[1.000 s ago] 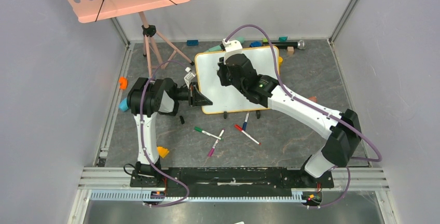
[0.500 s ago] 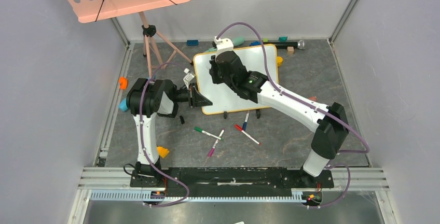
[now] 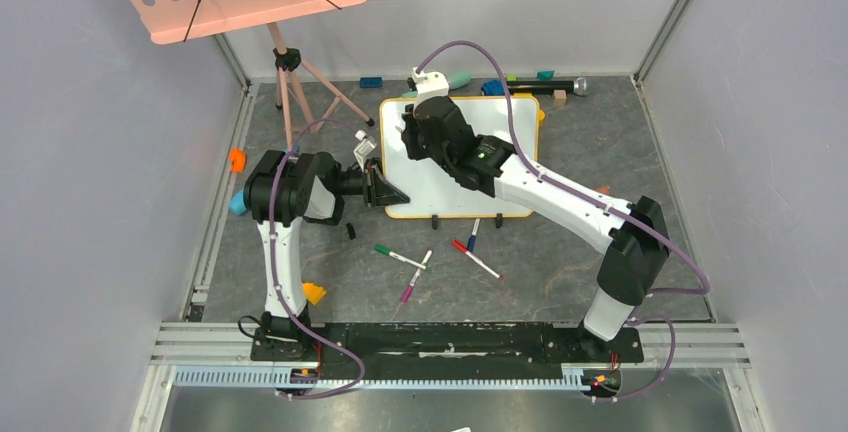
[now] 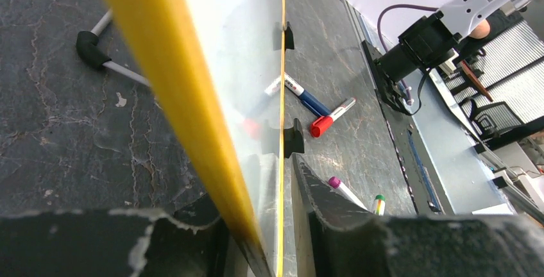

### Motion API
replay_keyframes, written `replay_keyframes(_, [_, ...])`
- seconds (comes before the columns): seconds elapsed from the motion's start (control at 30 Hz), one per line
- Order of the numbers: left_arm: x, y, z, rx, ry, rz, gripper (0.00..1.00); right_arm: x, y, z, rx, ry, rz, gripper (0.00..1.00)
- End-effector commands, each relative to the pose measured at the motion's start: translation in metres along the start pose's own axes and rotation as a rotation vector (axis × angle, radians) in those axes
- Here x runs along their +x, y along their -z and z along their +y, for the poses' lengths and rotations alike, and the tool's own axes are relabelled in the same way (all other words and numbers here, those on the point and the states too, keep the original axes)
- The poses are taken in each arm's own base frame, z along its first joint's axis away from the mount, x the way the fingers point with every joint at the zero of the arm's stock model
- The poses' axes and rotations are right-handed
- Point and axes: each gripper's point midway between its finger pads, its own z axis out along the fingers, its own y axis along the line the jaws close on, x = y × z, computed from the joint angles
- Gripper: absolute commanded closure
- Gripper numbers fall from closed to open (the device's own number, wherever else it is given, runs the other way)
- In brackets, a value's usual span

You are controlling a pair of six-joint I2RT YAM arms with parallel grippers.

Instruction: Write a sentence on the whiteboard

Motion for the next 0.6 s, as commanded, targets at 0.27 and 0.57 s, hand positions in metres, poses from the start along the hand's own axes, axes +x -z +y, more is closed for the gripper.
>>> replay_keyframes(0.27, [-0.010, -0.002, -0.009, 0.036, -0.140, 0.011, 0.68, -0.022, 0.000, 0.007, 0.000, -0.035, -0.053, 1.00])
replay_keyframes(0.57, [-0.012, -0.010, -0.017, 0.052, -0.146, 0.016, 0.86, -0.027, 0.010, -0.001, 0.024, -0.045, -0.071, 1.00])
